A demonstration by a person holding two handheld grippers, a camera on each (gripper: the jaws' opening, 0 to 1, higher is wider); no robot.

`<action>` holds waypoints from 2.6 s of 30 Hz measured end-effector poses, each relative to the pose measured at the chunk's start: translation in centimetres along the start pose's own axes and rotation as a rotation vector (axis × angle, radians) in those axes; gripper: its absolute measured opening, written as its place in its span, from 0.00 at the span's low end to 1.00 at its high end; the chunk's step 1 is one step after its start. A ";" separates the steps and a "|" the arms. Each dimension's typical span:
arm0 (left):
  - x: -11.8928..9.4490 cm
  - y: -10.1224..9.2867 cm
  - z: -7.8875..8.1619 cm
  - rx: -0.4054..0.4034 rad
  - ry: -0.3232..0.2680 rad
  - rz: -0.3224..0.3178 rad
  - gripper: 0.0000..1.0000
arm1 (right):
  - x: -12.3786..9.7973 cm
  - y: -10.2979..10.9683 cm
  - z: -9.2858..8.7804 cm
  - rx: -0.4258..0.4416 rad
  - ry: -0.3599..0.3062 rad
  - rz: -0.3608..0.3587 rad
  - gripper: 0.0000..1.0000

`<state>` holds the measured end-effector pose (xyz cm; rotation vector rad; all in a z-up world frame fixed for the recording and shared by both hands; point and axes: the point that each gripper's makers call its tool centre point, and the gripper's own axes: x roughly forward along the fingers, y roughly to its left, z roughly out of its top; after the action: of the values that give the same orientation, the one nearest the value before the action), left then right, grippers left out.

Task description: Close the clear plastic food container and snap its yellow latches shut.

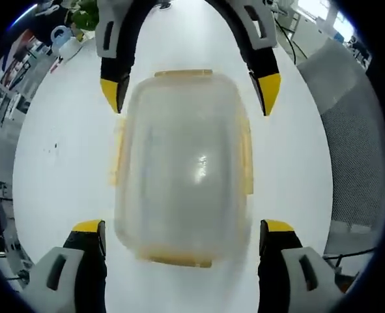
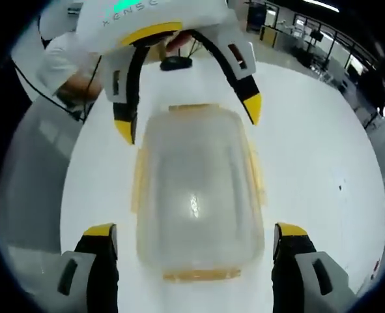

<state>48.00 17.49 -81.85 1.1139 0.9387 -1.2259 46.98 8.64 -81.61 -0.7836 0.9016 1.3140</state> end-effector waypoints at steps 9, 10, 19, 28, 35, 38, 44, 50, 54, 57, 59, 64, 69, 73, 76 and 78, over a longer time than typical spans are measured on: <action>-0.4 -0.1 0.2 -0.083 -0.090 0.003 0.99 | -1.0 0.1 -0.1 0.073 -0.060 -0.008 1.00; -0.5 -0.1 0.2 -0.091 -0.100 0.003 0.99 | -1.2 0.1 -0.1 0.080 -0.081 -0.012 1.00; -1.0 0.1 -0.2 -0.174 -0.157 0.024 0.99 | -2.2 -0.2 0.0 0.178 -0.189 -0.040 1.00; -1.0 0.1 -0.1 -0.202 -0.193 0.043 0.99 | -2.7 -0.4 0.4 0.246 -0.255 -0.073 1.00; -1.4 0.2 0.0 -0.265 -0.251 0.054 0.99 | -3.2 -0.4 0.6 0.279 -0.319 -0.095 1.00; -1.6 0.3 -0.1 -0.309 -0.277 0.055 0.99 | -3.6 -0.7 0.7 0.297 -0.351 -0.111 1.00; -1.8 0.1 -0.6 -0.368 -0.312 0.053 0.99 | -4.1 -0.8 0.7 0.326 -0.394 -0.131 1.00; -1.8 -0.3 -0.9 -0.409 -0.335 0.055 0.99 | -4.6 -0.8 0.9 0.346 -0.453 -0.162 1.00; -1.8 -0.7 -1.0 -0.445 -0.367 0.057 0.99 | -4.8 -0.5 0.9 0.369 -0.484 -0.169 1.00; -1.8 -1.0 -1.1 -0.489 -0.402 0.056 0.99 | -4.9 -0.4 0.9 0.386 -0.506 -0.172 1.00; -1.9 -1.1 -1.2 -0.504 -0.421 0.063 0.99 | -5.1 -0.3 1.0 0.392 -0.524 -0.182 1.00; -2.3 -0.9 -1.5 -0.548 -0.461 0.095 0.99 | -5.7 -0.5 0.8 0.392 -0.565 -0.230 1.00; -2.7 -1.0 -2.1 -0.579 -0.484 0.118 0.99 | -6.3 -0.6 0.4 0.439 -0.592 -0.258 1.00; -2.8 -1.1 -2.7 -0.619 -0.505 0.128 0.99 | -6.7 -0.2 0.0 0.451 -0.605 -0.270 1.00; -2.9 -1.5 -3.1 -0.631 -0.511 0.134 0.99 | -6.9 0.0 -0.3 0.456 -0.613 -0.281 1.00; -2.9 -1.8 -3.3 -0.641 -0.516 0.135 0.98 | -7.0 0.2 -0.5 0.479 -0.625 -0.282 1.00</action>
<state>45.93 21.42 -80.00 0.3205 0.7550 -0.9306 46.47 5.06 -75.55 -0.0966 0.5368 0.9477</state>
